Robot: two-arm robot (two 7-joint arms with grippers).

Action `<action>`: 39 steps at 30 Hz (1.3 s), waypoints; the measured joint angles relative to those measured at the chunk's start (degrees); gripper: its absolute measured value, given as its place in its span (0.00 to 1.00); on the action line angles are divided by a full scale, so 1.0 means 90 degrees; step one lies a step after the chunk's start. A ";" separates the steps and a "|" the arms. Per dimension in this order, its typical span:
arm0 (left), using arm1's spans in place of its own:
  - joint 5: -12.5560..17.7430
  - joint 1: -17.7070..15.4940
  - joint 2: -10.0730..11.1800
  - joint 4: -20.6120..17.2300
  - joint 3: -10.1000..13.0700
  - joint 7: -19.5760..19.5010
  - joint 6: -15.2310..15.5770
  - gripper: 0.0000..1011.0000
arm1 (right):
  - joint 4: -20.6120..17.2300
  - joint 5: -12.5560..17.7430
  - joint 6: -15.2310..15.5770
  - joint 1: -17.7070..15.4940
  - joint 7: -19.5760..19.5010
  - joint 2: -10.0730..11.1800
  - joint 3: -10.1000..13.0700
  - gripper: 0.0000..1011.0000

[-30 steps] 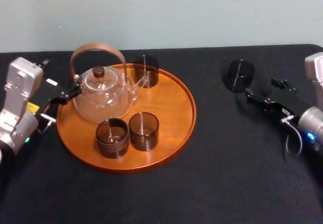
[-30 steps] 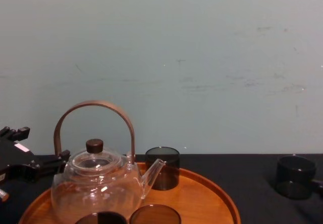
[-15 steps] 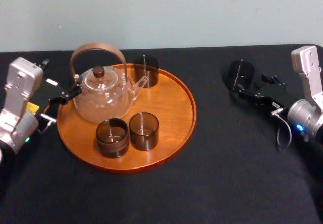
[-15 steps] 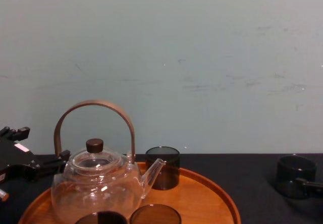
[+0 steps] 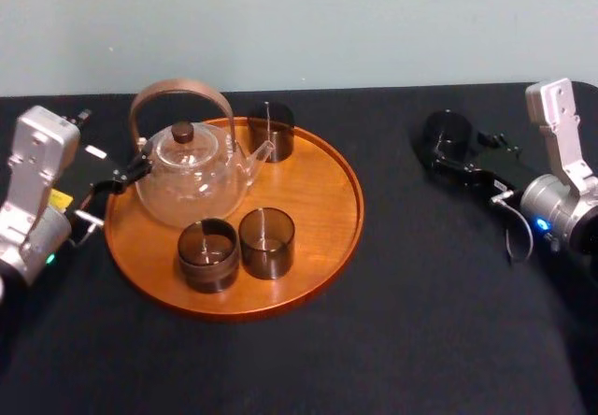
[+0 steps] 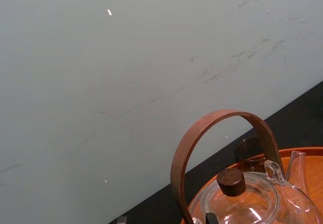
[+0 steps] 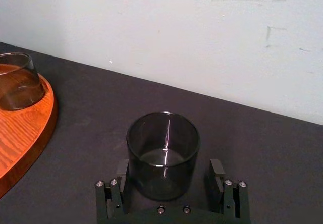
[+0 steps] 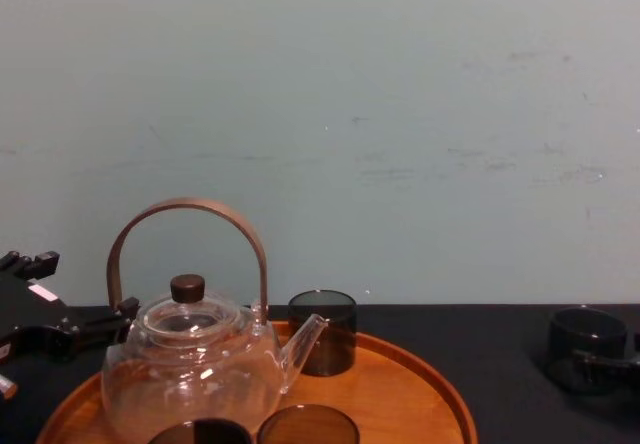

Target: Pick up the glass from the table and place it on the tray.

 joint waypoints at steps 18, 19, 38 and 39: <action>0.0000 0.0000 0.0000 0.0000 0.0000 0.0000 0.0000 1.00 | 0.0821 -0.0152 -0.0306 0.0519 0.0166 -0.0240 -0.0024 0.99; 0.0000 0.0000 0.0000 0.0000 0.0000 0.0000 0.0000 1.00 | 0.0853 -0.0156 -0.0319 0.0539 0.0178 -0.0249 -0.0028 0.99; 0.0000 0.0000 0.0000 0.0000 0.0000 0.0000 0.0000 1.00 | 0.1415 -0.0269 -0.0590 0.0893 0.0355 -0.0392 -0.0082 0.99; 0.0000 0.0000 0.0000 0.0000 0.0000 0.0000 0.0000 1.00 | 0.1411 -0.0269 -0.0588 0.0891 0.0354 -0.0392 -0.0082 0.99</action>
